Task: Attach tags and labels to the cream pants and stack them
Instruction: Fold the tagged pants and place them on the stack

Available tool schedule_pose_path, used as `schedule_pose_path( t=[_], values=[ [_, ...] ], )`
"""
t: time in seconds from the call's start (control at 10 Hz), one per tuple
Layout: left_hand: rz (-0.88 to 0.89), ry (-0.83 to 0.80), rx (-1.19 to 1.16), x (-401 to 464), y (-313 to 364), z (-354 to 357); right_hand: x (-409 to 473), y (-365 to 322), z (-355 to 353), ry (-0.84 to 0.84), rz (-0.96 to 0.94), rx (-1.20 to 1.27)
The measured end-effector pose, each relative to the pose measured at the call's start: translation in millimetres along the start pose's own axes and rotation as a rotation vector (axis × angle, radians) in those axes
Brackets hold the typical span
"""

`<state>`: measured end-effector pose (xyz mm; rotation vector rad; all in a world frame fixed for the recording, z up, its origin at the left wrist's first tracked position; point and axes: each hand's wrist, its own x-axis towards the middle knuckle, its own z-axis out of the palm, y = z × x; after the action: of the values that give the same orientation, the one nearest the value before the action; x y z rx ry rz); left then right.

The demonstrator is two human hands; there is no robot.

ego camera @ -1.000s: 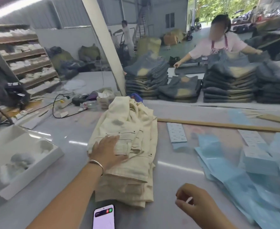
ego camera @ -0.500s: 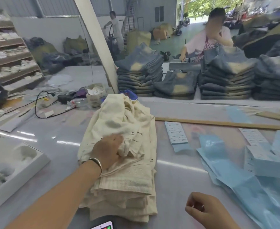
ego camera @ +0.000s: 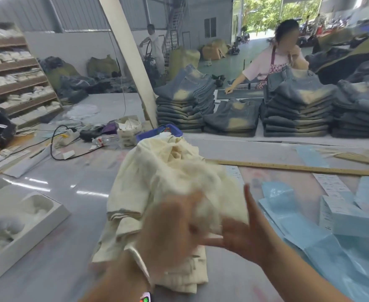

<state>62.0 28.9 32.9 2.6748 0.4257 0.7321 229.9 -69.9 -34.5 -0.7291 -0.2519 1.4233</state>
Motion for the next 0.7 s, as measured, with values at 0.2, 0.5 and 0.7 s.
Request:
schedule_pose_path(
  t=[0.2,0.5,0.7],
  values=[
    [-0.466,-0.716,0.778,-17,25,103,0,1,-2,0.282,0.196,-0.548],
    [-0.764,0.203,-0.512,-35,-48,11,0,-14,6,0.347,0.032,-0.695],
    [-0.737,-0.12,-1.831,-17,-52,61,-57,-8,-6,0.196,-0.062,-0.57]
  ],
)
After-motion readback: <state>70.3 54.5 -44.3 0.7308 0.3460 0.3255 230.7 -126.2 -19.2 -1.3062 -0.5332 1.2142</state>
